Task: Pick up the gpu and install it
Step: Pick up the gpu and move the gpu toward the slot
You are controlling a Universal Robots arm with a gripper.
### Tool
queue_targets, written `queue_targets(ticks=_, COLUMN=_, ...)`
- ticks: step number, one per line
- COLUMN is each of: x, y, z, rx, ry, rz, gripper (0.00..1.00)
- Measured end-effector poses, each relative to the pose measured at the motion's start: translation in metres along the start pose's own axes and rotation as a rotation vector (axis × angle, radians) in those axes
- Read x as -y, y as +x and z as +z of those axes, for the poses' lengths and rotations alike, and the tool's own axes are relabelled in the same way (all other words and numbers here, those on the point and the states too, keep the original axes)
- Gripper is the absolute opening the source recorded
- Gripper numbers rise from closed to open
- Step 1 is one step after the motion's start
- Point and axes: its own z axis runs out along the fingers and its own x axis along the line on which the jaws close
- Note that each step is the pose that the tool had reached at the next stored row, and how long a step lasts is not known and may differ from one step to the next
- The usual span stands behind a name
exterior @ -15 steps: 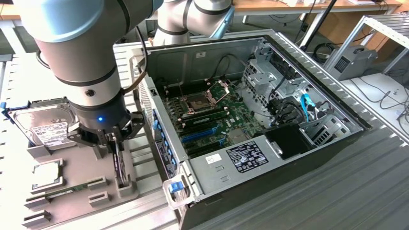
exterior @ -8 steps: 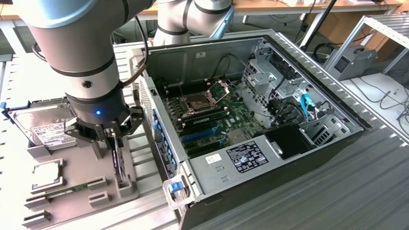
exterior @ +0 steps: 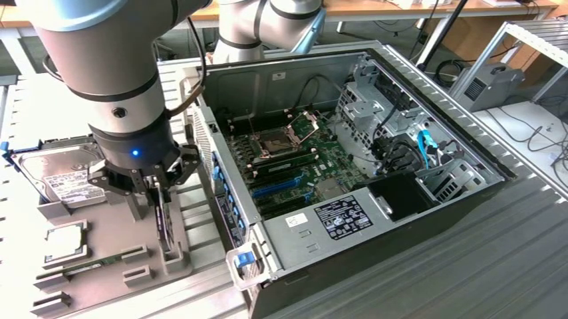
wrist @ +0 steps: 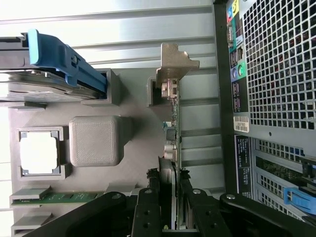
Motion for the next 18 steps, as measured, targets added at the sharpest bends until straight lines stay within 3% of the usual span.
queue_targets(ticks=18, x=-0.0002, y=-0.0001, z=-0.0046, rx=0.0, ry=0.0, rz=0.0, gripper=0.26)
